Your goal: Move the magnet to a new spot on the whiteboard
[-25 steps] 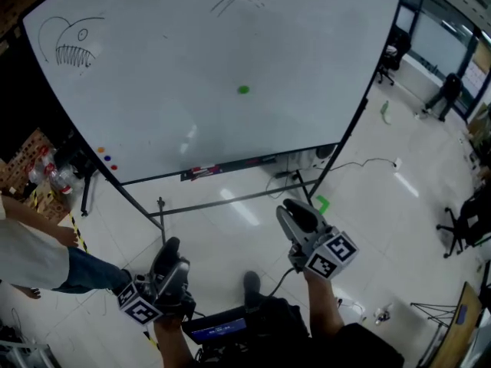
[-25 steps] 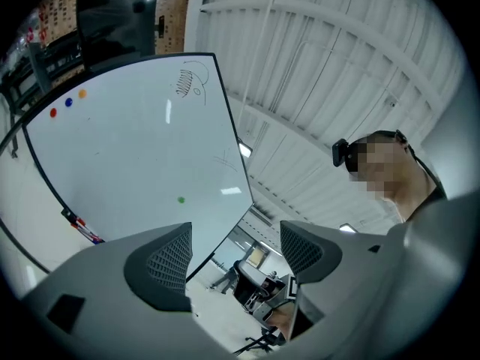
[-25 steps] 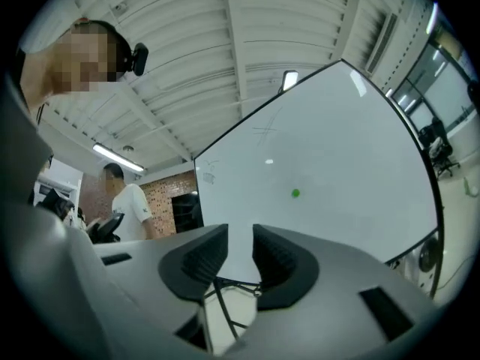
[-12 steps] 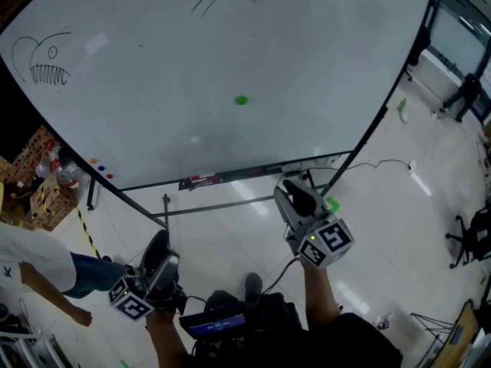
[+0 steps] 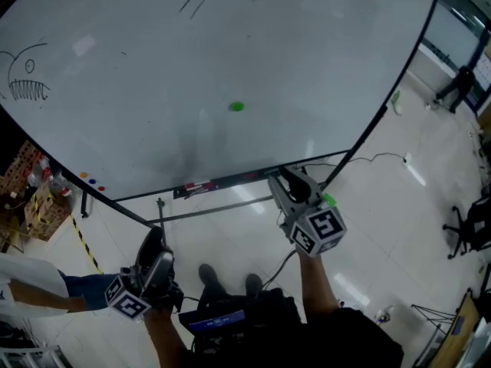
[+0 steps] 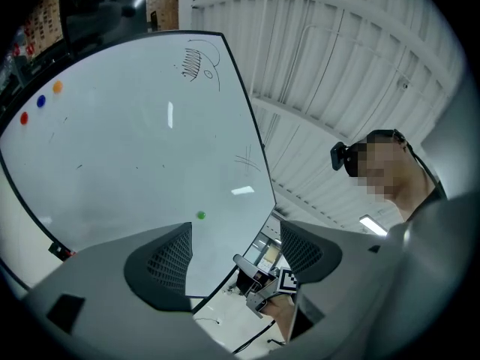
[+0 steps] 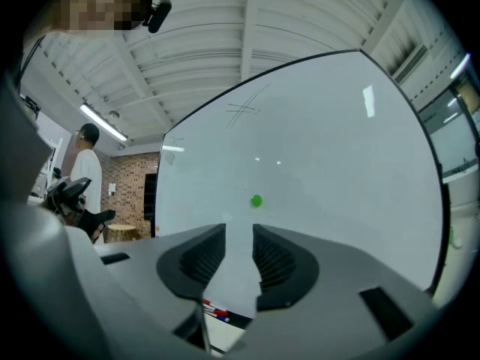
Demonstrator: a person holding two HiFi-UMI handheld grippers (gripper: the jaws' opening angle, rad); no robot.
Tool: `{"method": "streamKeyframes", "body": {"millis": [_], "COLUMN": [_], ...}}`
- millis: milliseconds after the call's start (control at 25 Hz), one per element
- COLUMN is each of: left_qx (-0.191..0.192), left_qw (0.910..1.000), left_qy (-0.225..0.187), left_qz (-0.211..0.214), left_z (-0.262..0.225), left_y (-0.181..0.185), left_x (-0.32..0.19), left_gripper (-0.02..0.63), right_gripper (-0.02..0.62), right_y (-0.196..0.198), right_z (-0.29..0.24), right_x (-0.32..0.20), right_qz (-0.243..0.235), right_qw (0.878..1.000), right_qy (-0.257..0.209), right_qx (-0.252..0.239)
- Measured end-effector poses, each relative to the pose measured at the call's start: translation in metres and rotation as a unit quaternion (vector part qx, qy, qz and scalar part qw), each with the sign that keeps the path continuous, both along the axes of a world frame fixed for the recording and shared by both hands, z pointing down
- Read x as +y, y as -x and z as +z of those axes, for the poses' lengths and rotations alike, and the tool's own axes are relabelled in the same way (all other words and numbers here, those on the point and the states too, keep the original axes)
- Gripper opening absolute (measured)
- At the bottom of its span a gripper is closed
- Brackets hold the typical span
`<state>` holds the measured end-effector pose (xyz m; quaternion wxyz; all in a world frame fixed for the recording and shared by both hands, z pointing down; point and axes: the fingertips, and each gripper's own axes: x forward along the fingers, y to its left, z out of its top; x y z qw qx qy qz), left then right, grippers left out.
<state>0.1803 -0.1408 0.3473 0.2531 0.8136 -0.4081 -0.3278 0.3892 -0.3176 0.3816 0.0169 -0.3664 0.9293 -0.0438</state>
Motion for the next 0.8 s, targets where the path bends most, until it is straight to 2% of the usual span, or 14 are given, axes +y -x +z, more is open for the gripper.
{"method": "streamKeyframes", "body": {"millis": [160,400,640,800], "left_qx": [0.008,0.01,0.009,0.013], "left_qw": [0.9997,0.9983,0.9962,0.9934], "left_qy": [-0.007,-0.018,-0.021,-0.015], "left_qz": [0.021,0.054,0.084,0.113], "left_z": [0.003,-0.003,-0.001,0.004], "left_y": [0.024,0.072,0.118,0.133], "left_x": [-0.023,-0.059,-0.085,-0.094], "left_gripper": [0.364,0.364,0.364,0.364], "right_gripper": [0.129,0.153,0.169,0.176], "right_y": [0.021,0.055,0.079,0.088], "right_z": [-0.003,-0.011,-0.019,-0.024], "right_x": [-0.022,-0.072,-0.111,-0.128], "right_qz": [0.026,0.096,0.162,0.206], "right_qw": [0.999,0.994,0.983,0.969], "right_qy": [-0.011,-0.029,-0.042,-0.06], "right_qx": [0.02,0.051,0.081,0.121]}}
